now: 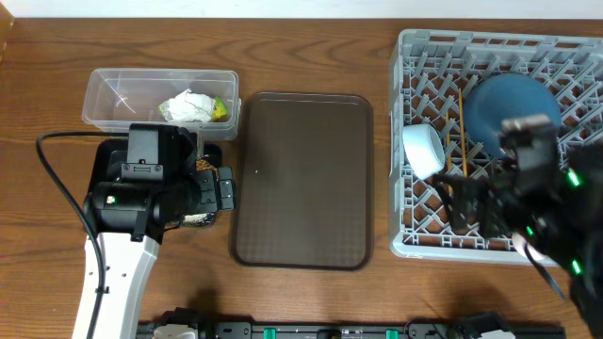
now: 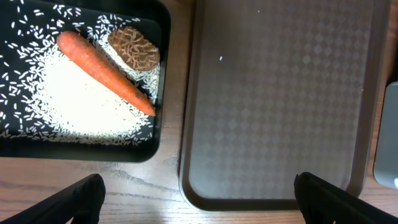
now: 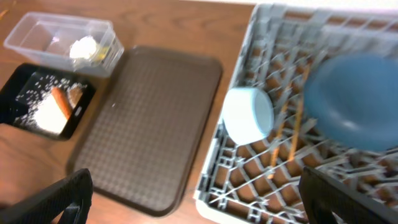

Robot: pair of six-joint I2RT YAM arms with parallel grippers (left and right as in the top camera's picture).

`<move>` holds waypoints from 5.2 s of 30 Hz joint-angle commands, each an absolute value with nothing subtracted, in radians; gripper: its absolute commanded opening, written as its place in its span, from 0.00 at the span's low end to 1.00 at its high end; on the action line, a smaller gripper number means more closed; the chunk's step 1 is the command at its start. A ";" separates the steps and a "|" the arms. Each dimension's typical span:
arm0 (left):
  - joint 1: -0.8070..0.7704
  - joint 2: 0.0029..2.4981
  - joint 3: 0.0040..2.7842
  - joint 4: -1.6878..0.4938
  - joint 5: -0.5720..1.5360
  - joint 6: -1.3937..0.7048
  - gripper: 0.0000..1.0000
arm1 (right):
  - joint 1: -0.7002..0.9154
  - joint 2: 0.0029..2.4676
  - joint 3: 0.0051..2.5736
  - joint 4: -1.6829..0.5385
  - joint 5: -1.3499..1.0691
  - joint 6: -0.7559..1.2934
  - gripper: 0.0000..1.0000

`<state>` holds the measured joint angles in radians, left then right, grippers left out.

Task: Sort waste into correct bins and load items into the dishwasher rack

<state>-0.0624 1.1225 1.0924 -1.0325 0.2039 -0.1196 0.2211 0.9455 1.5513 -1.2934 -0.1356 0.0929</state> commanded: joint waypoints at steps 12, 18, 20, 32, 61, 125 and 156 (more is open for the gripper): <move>-0.063 1.124 1.092 -1.036 0.209 -0.121 0.98 | 0.219 0.613 1.498 -1.329 0.023 -0.054 0.99; -0.063 1.124 1.092 -1.036 0.209 -0.121 0.98 | 0.212 0.571 1.465 -1.328 0.027 -0.054 0.99; -0.063 1.124 1.092 -1.036 0.209 -0.121 0.98 | 0.192 0.543 1.412 -1.299 0.035 -0.054 0.99; -0.063 1.124 1.092 -1.036 0.209 -0.121 0.98 | 0.078 0.240 0.702 -0.722 -0.141 -0.061 0.99; -0.063 1.124 1.092 -1.036 0.209 -0.121 0.98 | 0.076 0.005 0.005 -0.056 -0.192 -0.050 0.99; -0.083 0.014 0.042 0.077 0.141 -0.083 0.98 | 0.076 0.006 0.006 -0.056 -0.192 -0.050 0.99; -0.083 0.012 0.004 -0.058 0.138 -0.080 0.98 | 0.076 0.006 0.006 -0.056 -0.192 -0.050 0.99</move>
<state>-0.0799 0.0113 0.0128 -0.0116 0.1272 -0.0959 0.0860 0.0120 0.0078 -0.0544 -0.1871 -0.0483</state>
